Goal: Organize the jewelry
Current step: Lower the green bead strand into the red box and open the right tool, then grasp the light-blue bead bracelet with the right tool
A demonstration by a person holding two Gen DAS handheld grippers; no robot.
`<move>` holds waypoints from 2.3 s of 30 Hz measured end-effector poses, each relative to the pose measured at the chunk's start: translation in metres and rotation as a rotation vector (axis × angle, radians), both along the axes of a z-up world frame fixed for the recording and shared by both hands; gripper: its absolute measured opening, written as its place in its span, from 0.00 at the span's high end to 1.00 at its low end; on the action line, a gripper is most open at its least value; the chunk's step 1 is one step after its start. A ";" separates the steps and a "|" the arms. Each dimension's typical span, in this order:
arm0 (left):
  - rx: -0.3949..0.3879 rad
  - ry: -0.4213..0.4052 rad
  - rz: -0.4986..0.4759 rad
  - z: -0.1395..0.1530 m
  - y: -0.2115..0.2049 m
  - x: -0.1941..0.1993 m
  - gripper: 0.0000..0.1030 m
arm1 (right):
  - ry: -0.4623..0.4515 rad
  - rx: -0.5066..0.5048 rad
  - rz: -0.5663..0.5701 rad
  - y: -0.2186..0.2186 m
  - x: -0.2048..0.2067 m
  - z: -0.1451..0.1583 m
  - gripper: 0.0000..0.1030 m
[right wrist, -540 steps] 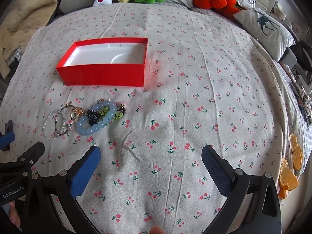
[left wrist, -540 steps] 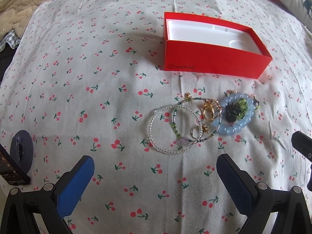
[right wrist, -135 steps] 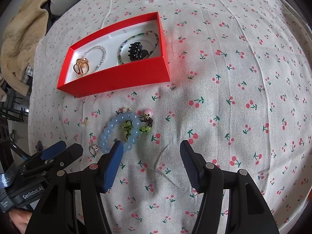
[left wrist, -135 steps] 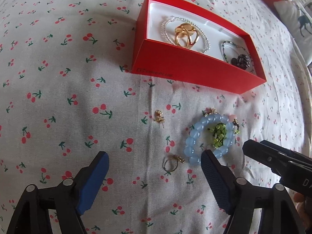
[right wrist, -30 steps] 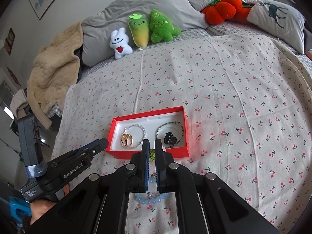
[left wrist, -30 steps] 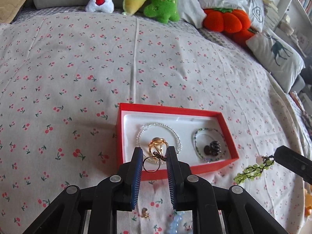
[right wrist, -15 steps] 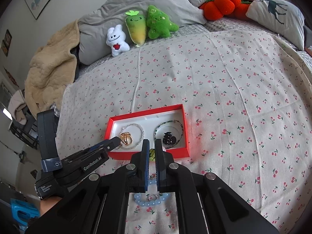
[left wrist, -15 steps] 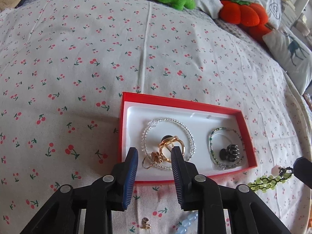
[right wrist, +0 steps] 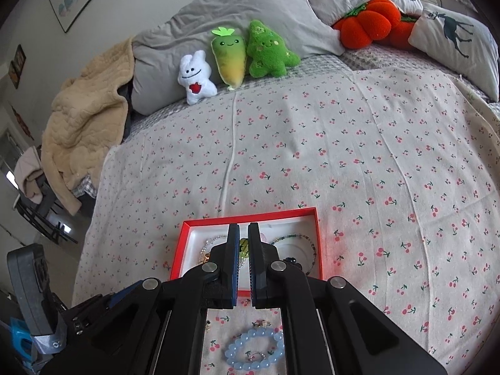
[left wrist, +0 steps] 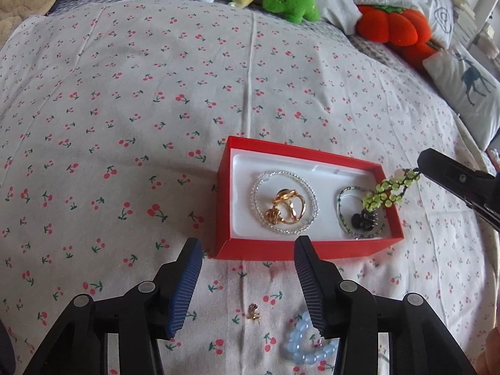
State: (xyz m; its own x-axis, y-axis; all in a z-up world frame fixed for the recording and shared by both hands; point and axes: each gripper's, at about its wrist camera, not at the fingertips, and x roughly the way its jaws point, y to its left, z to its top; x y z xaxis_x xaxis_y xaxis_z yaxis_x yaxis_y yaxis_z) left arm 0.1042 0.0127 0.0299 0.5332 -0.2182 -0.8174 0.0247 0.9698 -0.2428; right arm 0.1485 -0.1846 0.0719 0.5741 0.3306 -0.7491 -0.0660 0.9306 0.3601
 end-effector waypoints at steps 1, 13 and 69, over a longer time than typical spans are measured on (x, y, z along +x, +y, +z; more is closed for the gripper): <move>0.009 0.005 -0.001 -0.001 0.001 -0.001 0.47 | 0.016 -0.004 0.003 0.003 0.002 -0.002 0.95; 0.029 0.034 0.003 -0.008 0.018 -0.007 0.44 | 0.098 -0.072 -0.022 0.025 0.029 -0.042 0.95; 0.109 0.191 -0.036 -0.034 0.005 -0.038 0.22 | 0.442 -0.166 0.099 0.005 -0.052 -0.097 0.64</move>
